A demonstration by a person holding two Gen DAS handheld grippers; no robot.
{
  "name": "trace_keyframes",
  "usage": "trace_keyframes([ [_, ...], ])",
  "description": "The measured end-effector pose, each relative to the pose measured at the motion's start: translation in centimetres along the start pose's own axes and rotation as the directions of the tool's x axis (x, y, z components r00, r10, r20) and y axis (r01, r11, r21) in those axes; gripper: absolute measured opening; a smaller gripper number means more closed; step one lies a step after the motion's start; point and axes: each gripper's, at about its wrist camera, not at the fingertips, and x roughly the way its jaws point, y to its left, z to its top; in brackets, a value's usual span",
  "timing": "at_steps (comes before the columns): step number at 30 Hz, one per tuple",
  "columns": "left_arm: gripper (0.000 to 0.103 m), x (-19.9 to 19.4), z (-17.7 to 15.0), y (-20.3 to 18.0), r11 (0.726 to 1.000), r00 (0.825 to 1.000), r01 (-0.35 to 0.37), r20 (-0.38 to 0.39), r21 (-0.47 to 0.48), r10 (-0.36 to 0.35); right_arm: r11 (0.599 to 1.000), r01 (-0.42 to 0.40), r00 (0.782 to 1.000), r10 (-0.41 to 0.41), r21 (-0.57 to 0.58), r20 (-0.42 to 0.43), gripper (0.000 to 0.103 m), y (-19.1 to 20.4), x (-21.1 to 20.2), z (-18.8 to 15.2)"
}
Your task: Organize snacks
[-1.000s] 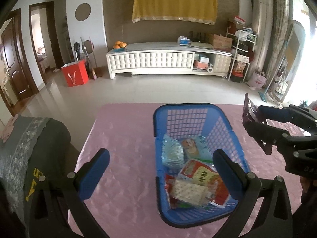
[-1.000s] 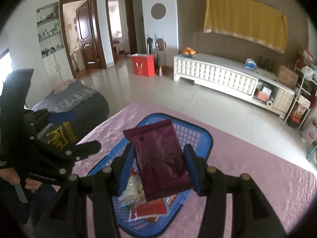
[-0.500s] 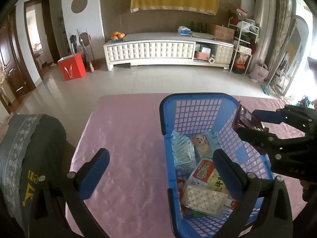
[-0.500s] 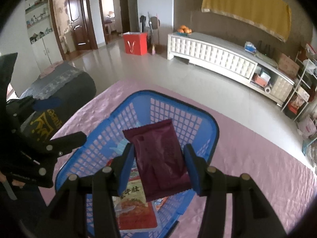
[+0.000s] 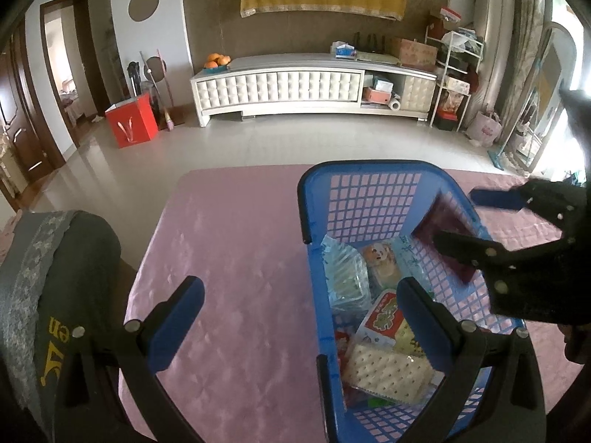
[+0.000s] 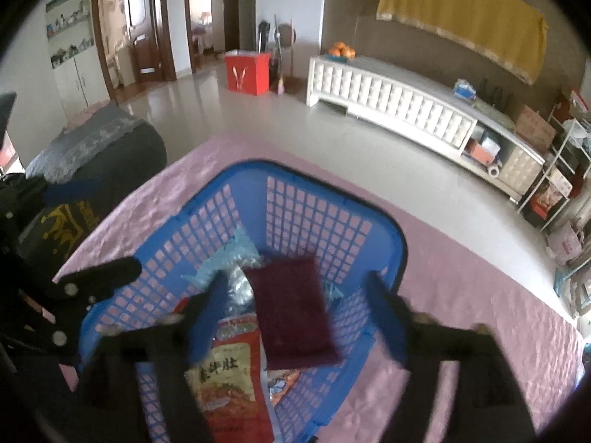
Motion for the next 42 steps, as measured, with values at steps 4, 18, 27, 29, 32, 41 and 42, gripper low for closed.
trace_keyframes([
  [4, 0.103, -0.9, -0.2, -0.1, 1.000, 1.000, 0.007, 0.019, -0.009, -0.007, 1.000, 0.001, 0.999, -0.001, -0.007, 0.047, 0.102, 0.0, -1.6, -0.2],
  [18, 0.103, -6.4, -1.5, -1.6, 0.998, 0.990, 0.059, 0.134, -0.032, -0.054, 0.996, 0.084, 0.988, -0.078, -0.037, 0.133, 0.103, 0.4, -8.2, -1.4],
  [27, 0.103, -13.0, -4.0, -5.7, 0.998, 0.967, 0.067, 0.246, -0.013, -0.061, 0.994, 0.103, 0.977, -0.105, 0.019, 0.184, 0.103, 0.5, -14.1, -5.2],
  [29, 0.103, -14.7, -5.0, -6.9, 0.998, 0.961, 0.063, 0.270, -0.007, -0.058, 0.992, 0.124, 0.970, -0.128, 0.033, 0.205, 0.103, 0.5, -15.7, -6.5],
  [32, 0.103, -16.9, -6.5, -8.6, 0.998, 0.954, 0.057, 0.294, 0.001, -0.054, 0.983, 0.173, 0.957, -0.184, 0.068, 0.225, 0.103, 0.4, -18.0, -8.0],
  [41, 0.103, -22.3, -10.5, -12.7, 0.998, 0.927, 0.054, 0.370, 0.016, -0.056, 0.955, 0.251, 0.891, -0.293, 0.161, 0.347, 0.103, 1.8, -25.4, -12.8],
  [42, 0.103, -22.7, -10.9, -13.2, 0.998, 0.925, 0.058, 0.374, 0.019, -0.061, 0.954, 0.250, 0.888, -0.295, 0.169, 0.353, 0.103, 1.9, -25.9, -13.4],
])
